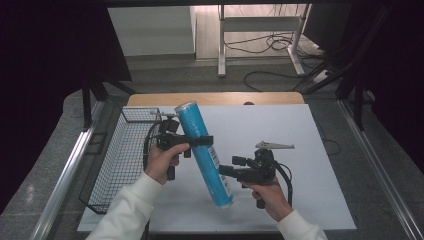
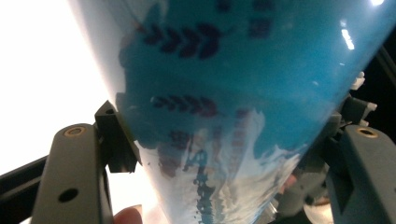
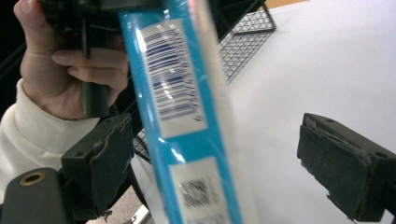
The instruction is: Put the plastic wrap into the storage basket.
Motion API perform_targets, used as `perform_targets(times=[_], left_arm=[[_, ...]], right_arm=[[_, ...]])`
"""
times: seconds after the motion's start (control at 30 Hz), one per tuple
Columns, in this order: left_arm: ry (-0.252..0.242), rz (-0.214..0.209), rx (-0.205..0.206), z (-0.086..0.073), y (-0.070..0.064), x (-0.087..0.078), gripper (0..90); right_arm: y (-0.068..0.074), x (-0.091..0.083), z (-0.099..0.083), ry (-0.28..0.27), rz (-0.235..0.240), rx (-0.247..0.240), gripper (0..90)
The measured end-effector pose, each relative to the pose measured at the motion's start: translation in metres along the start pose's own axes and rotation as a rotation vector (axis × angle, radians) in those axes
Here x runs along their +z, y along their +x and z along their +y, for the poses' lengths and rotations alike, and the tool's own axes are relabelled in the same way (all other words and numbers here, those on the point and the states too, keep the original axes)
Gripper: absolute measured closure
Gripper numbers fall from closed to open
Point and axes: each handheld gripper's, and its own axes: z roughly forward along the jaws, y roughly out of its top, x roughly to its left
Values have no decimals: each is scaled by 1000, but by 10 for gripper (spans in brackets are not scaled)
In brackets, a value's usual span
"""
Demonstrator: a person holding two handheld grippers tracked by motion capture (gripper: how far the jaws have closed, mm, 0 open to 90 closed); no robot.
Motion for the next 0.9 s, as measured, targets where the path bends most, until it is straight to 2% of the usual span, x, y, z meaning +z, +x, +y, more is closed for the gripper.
perform_targets(times=[0.2,0.33,0.4,0.47,0.5,0.67,0.7,0.8,0.83,0.9], left_arm=[[4,27,1,2,3,-11,316],[-4,37,2,4,2,-22,317],[-6,48,7,7,1,-33,317],[-10,52,4,8,1,-35,316],[-15,61,11,11,1,-45,317],[-25,72,11,14,0,-61,317],[-31,85,12,17,0,-70,316],[-37,101,13,19,-1,-78,317],[-41,119,26,20,0,-88,317],[-48,124,22,21,0,-96,317]], right_arm=[[-10,-15,-2,-9,-34,5,111],[-14,-21,-2,-14,-51,11,111],[-17,-27,-2,-22,-62,17,111],[-18,-29,-2,-27,-65,17,111],[-21,-32,-2,-31,-75,16,111],[-26,-43,-1,-52,-114,15,111],[-30,-48,-2,-58,-139,11,111],[-34,-51,-2,-56,-153,16,111],[-36,-53,-3,-51,-164,18,111],[-37,-54,-4,-39,-182,3,111]])
